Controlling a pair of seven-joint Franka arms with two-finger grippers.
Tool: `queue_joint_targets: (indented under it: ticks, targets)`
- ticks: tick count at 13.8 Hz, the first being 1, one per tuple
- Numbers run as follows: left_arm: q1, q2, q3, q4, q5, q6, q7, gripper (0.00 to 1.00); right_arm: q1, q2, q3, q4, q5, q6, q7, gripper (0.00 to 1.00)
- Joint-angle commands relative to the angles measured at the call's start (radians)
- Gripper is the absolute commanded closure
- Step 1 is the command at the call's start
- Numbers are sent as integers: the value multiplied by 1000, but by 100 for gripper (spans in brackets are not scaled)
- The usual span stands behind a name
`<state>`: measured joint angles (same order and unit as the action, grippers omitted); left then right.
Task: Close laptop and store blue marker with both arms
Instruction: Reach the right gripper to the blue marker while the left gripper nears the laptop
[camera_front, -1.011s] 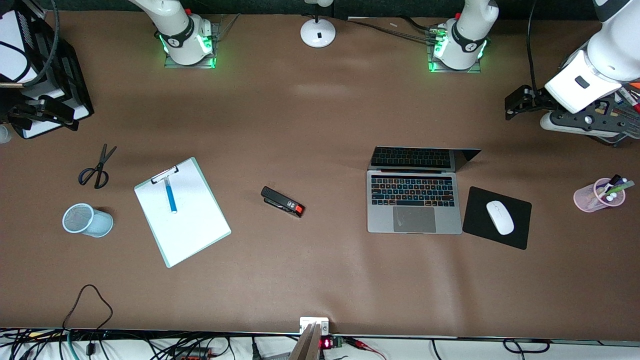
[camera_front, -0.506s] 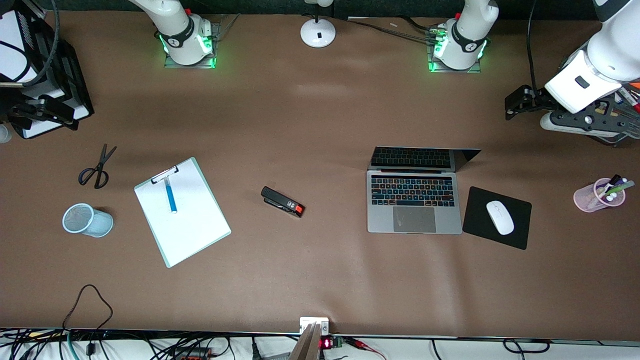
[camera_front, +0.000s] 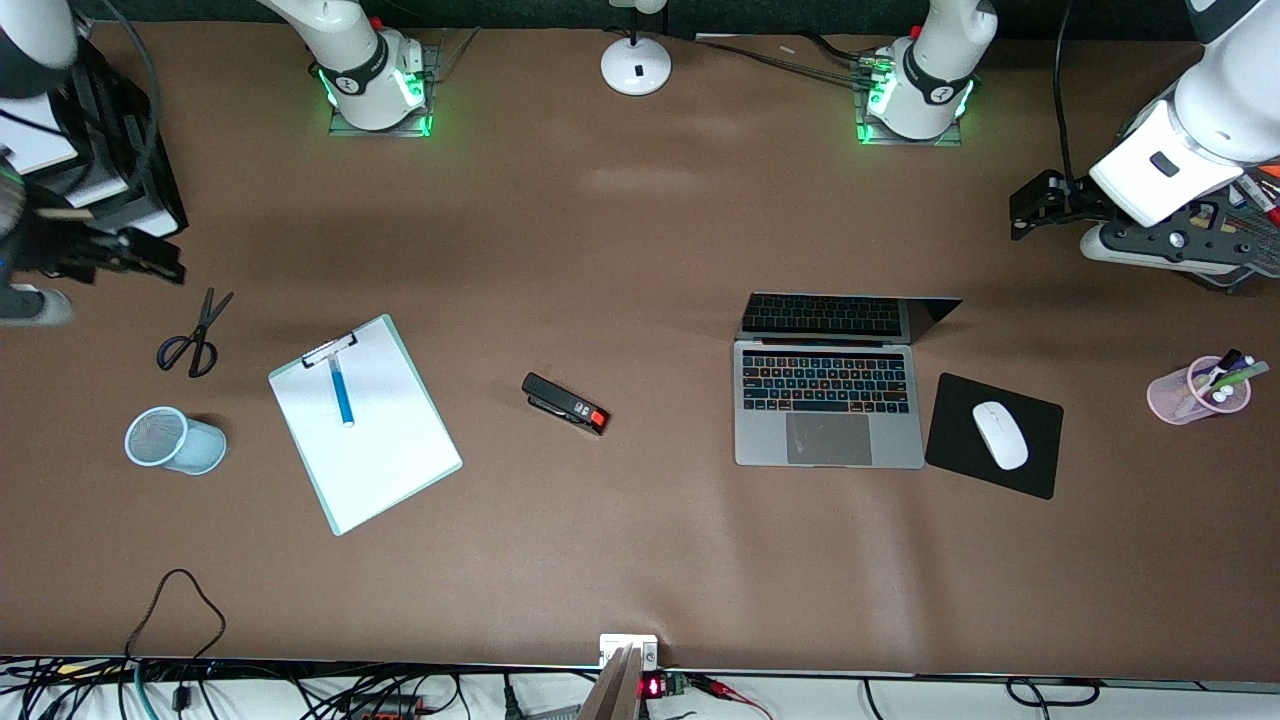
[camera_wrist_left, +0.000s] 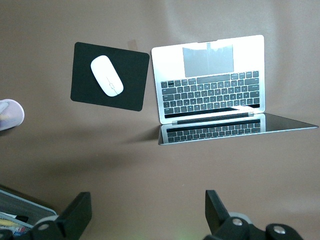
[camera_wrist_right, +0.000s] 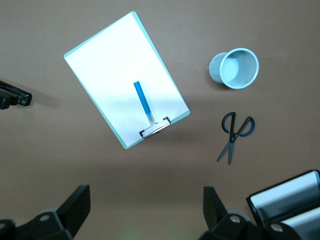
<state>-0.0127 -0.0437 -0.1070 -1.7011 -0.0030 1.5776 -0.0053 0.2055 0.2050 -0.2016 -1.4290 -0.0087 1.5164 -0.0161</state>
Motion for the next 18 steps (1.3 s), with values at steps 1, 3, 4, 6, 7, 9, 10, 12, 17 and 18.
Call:
queue_joint_targets:
  ticks: [1, 3, 4, 6, 7, 9, 10, 12, 17, 18]
  targets:
    - [-1, 15, 0, 34, -3, -25, 18, 0, 18, 40, 1, 5, 1, 39, 2, 0]
    - [-1, 15, 0, 34, -3, -24, 18, 0, 22, 95, 1, 5, 45, 105, -5, 0]
    - [-1, 16, 0, 34, -3, -24, 18, 0, 20, 121, 1, 4, 80, 138, -8, 0]
    - [-1, 16, 0, 34, -5, -25, 10, 0, 23, 174, 1, 5, 90, 195, -25, 0]
    - [-1, 16, 1, 34, -5, -25, 19, 0, 25, 194, 2, 4, 90, 218, -36, 0]
    - [-3, 50, 0, 32, -3, -42, 12, 0, 25, 240, 2, 2, 90, 226, -54, 0]
    - [-3, 54, 0, 32, -3, -86, 19, 0, 25, 258, 2, 1, 90, 226, -98, 0]
    - [-4, 61, 0, 34, -5, -96, 19, 18, 22, 295, 2, -2, 93, 238, -186, 0]
    - [-4, 71, 0, 32, -14, -114, 21, 100, 25, 349, 2, -82, 93, 388, -196, 0]
    - [-4, 71, 0, 32, -15, -114, 21, 100, 29, 349, 2, -115, 93, 428, -196, 0]
